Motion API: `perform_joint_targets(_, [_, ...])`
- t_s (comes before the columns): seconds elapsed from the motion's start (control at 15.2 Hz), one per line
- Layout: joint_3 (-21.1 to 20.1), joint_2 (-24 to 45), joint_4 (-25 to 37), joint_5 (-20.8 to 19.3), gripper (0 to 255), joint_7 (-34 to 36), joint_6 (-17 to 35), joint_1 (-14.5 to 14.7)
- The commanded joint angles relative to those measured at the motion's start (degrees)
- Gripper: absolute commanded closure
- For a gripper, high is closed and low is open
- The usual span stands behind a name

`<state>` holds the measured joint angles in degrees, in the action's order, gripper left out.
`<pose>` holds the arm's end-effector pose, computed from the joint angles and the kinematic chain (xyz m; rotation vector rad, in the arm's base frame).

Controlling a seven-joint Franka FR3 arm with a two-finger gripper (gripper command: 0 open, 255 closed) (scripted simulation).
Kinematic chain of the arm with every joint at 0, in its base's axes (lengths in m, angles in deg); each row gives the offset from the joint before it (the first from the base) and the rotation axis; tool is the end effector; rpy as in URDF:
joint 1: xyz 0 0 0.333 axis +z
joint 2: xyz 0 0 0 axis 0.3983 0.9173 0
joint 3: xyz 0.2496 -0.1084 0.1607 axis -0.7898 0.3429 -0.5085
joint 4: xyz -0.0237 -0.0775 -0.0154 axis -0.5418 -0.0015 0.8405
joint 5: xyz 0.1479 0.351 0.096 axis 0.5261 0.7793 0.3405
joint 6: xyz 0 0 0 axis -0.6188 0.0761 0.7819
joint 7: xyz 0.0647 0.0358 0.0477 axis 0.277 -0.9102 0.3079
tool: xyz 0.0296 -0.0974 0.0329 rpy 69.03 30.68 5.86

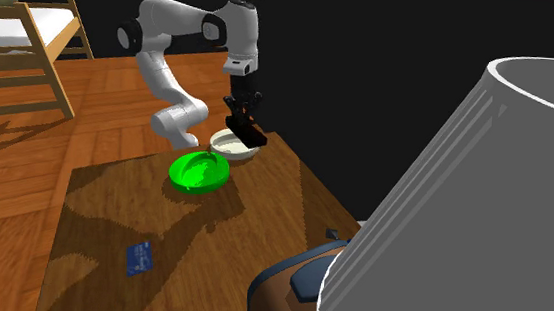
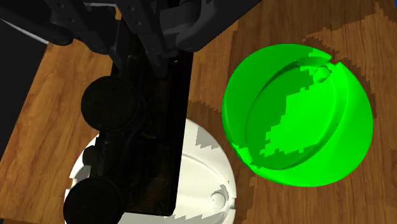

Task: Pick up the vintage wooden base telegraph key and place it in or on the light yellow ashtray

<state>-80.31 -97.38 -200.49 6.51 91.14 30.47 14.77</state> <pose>0.3467 -0.0320 0.6024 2.9969 -0.8134 0.0590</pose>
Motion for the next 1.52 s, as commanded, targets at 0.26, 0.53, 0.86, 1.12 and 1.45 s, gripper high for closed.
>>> perform_joint_targets(0.26, [-3.1,-12.4,-6.5,2.7,255,3.6,-5.9,1.9])
perform_joint_targets(0.53, [-4.0,-15.8,-10.3,3.6,255,4.6,-5.6,2.6])
perform_joint_targets(0.86, [-4.2,-17.1,-14.8,3.9,255,4.6,-2.3,2.8])
perform_joint_targets(1.12, [-4.5,-17.9,-18.3,4.2,255,4.7,0.4,2.9])
perform_joint_targets(1.45, [-4.7,-18.5,-21.3,4.4,255,4.7,2.8,3.1])
